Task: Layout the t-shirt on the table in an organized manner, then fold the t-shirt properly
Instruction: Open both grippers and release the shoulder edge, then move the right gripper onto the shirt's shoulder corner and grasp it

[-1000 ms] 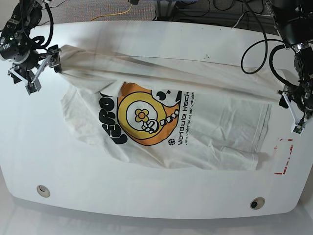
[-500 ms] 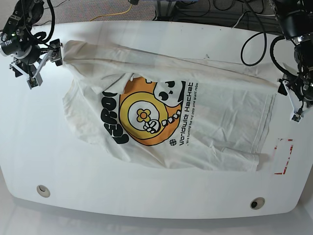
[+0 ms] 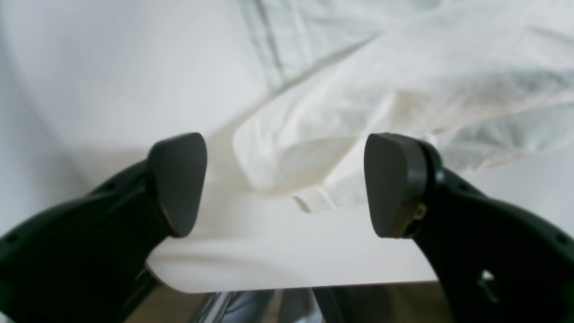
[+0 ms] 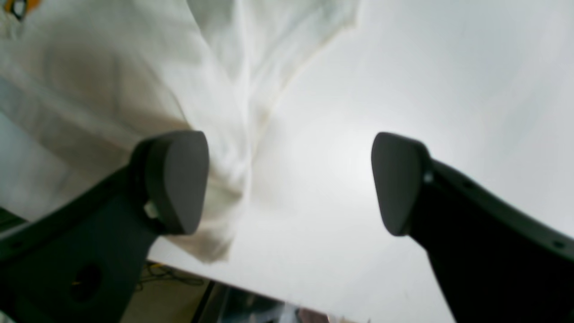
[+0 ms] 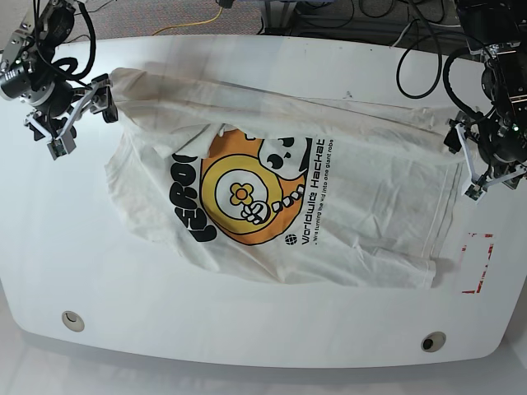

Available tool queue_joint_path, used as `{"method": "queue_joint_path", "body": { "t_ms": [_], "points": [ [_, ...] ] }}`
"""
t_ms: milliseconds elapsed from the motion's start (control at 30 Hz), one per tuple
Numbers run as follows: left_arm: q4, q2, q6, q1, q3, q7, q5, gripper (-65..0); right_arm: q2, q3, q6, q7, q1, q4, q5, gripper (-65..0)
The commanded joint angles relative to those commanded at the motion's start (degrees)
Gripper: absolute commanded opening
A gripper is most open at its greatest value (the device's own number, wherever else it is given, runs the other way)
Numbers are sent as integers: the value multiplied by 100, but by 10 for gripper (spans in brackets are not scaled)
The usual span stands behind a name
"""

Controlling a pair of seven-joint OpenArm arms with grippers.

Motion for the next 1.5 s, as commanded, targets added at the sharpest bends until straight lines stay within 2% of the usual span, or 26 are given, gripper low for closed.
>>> {"method": "queue_joint_path", "body": {
  "t_ms": [167, 333, 500, 700, 900, 1167, 1267, 1400, 1500],
  "points": [
    [79, 0, 0, -211, 0, -193, 334, -132, 105, -185, 0, 0, 149, 0, 0, -109],
    [105, 0, 0, -273, -9, -765, 809, -132, 114, -185, 0, 0, 220, 9, 26, -109],
    [105, 0, 0, -273, 0, -1266, 923, -133, 70, -202, 0, -26, 457, 9, 149, -108],
    [105, 9, 0, -273, 0, -1301, 923, -133, -9, -448, 0, -26, 484, -9, 563, -108],
    [97, 18, 0, -273, 9, -1301, 923, -133, -202, -888, 0, -26, 589, -18, 545, -109],
    [97, 26, 0, -264, 18, -1301, 923, -133, -589, -1196, 0, 0, 651, -53, 527, -109],
    [97, 26, 0, -255, 18, -1301, 923, -133, -686, -1248, 0, 0, 791, -202, 343, -109],
    [79, 26, 0, -246, 26, -1301, 923, -133, -738, -1547, 0, 18, 905, -387, -167, -109],
    [79, 35, 0, -237, 26, -1301, 923, -133, -747, -1802, 0, 237, 941, -431, -580, -109]
  ]
}}
